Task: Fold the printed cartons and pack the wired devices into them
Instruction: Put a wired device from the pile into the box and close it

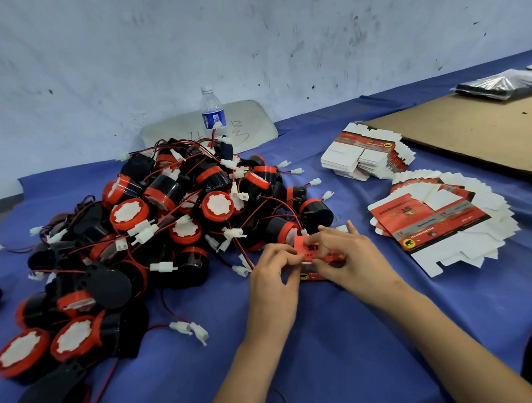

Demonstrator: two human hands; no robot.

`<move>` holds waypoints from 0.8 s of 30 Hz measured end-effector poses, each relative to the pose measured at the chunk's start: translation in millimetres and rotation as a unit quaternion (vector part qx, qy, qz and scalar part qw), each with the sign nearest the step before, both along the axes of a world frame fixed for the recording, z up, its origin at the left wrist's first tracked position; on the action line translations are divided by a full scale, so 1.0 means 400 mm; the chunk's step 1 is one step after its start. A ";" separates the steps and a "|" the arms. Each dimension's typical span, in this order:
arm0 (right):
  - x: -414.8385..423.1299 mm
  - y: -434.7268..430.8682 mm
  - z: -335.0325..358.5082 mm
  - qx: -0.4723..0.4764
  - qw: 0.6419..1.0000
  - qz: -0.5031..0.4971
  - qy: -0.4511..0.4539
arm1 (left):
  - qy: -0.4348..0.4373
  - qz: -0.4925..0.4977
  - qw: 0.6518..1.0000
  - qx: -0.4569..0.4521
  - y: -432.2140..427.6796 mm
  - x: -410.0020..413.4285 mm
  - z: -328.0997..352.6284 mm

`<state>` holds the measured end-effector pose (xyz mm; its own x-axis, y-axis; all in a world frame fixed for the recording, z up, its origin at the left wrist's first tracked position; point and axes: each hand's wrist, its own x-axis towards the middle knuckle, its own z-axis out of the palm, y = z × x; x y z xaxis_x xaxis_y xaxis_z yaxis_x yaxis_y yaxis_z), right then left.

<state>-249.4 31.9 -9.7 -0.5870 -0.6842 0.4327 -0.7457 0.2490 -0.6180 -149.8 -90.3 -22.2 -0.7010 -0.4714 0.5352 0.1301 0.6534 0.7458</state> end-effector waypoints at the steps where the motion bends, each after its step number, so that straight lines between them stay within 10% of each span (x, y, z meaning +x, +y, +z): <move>1: -0.001 0.002 0.002 0.008 1.000 0.006 0.005 | -0.002 -0.002 1.000 -0.006 -0.001 0.001 0.000; 12: -0.015 0.045 -0.033 0.016 0.999 0.034 0.017 | -0.045 -0.022 0.997 -0.066 0.004 0.005 -0.007; 24: 0.021 0.068 -0.014 -0.191 0.979 -0.024 0.061 | -0.137 -0.087 0.986 -0.046 0.032 0.018 -0.001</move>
